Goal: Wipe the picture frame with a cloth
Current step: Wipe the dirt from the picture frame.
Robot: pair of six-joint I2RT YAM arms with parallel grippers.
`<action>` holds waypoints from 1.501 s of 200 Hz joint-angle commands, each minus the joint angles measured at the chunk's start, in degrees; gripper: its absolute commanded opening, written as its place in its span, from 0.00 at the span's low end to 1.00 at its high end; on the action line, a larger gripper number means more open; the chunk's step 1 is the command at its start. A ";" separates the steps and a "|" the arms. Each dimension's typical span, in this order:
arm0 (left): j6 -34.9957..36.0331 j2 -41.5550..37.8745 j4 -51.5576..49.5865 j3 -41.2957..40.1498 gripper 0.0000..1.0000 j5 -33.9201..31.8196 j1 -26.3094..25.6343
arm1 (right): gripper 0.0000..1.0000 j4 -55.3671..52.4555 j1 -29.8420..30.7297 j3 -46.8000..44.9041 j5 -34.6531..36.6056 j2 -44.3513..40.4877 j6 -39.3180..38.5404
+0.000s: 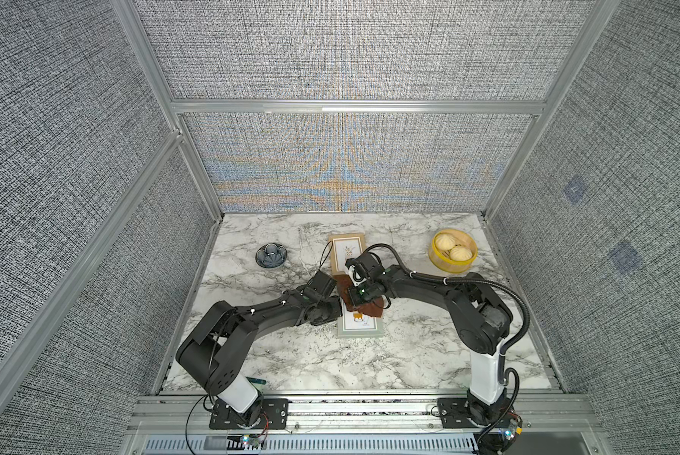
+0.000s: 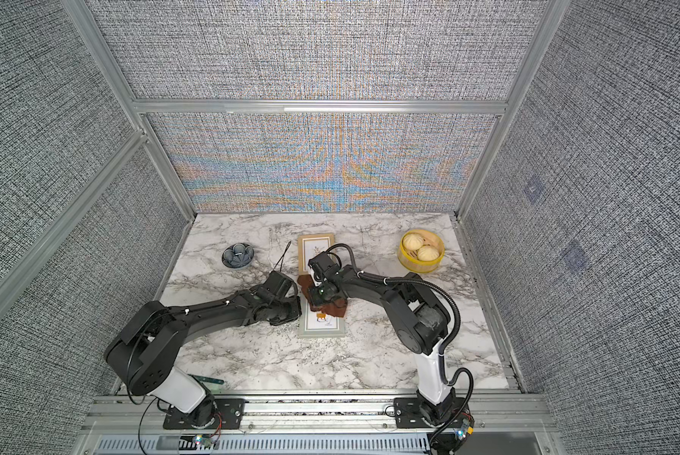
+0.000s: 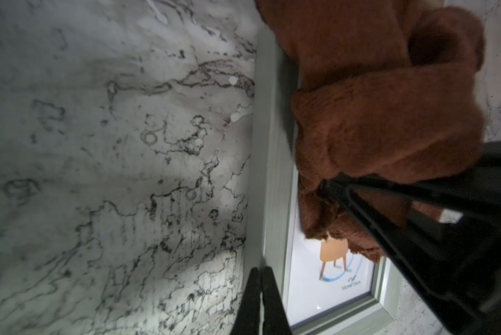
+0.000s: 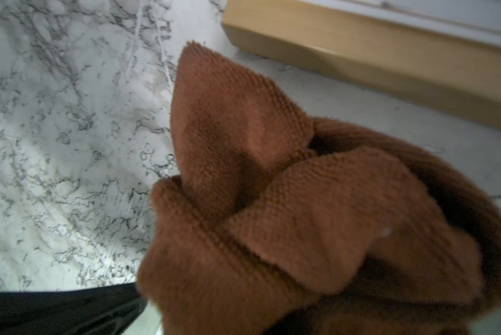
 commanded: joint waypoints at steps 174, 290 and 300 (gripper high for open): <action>-1.52 1.19 -14.71 -2.43 0.02 -1.72 -0.28 | 0.00 -3.23 -5.01 -14.46 11.29 -8.43 3.65; -1.00 1.47 -14.39 -1.84 0.01 -1.39 -0.26 | 0.00 -2.27 -1.47 -6.91 12.21 -2.13 5.79; -1.13 1.27 -14.28 -2.05 0.01 -1.39 -0.20 | 0.00 -2.48 -1.24 -7.61 12.93 -3.12 4.90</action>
